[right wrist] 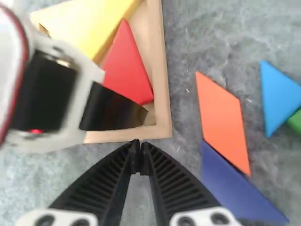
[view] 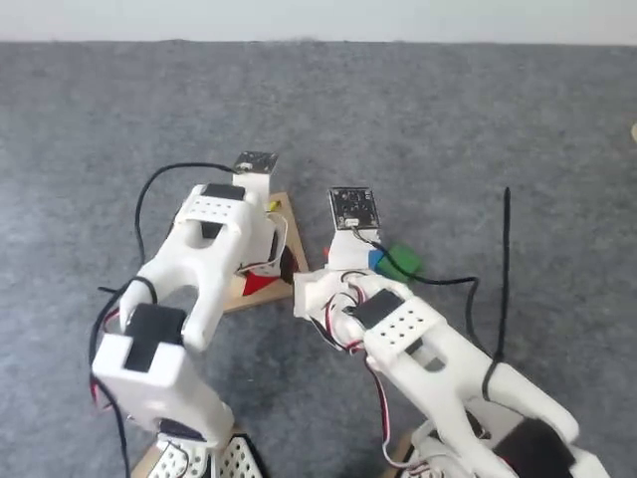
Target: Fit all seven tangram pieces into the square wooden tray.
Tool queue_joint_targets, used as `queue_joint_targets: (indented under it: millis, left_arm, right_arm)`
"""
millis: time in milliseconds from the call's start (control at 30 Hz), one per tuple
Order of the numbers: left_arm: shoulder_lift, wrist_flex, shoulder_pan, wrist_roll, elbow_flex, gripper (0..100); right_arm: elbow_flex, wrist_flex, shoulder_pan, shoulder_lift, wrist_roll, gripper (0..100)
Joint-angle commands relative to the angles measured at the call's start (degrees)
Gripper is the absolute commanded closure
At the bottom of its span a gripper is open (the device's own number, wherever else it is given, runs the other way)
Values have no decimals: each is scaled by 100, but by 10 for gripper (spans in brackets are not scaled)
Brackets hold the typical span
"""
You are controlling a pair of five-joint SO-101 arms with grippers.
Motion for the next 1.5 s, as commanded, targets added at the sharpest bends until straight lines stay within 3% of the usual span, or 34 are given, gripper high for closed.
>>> queue_joint_targets:
  millis: [0, 200, 400, 633, 1000, 1300, 1467]
  left_arm:
    - [211, 158, 70, -62, -268, 758]
    - [114, 132, 97, -246, -268, 833]
    - [105, 44, 299, -264, -233, 987]
    - [-246, -281, 290, -264, 48, 988]
    - [-3613, -2312, 97, 88, 2695, 985]
    - [-5204, -2681, -70, 352, 3582, 984]
    - [-5345, -2585, -615, 431, 3556, 984]
  right_arm:
    - [-44, -330, -40, 259, -70, 990]
    - [-44, -356, -22, 303, -53, 990]
    - [-44, -356, 4, 295, -53, 990]
    - [-53, -356, 92, 295, -53, 990]
    - [-70, -356, 127, 286, -53, 990]
    - [-149, -347, 207, 286, -62, 990]
    - [-149, -356, 207, 312, -53, 990]
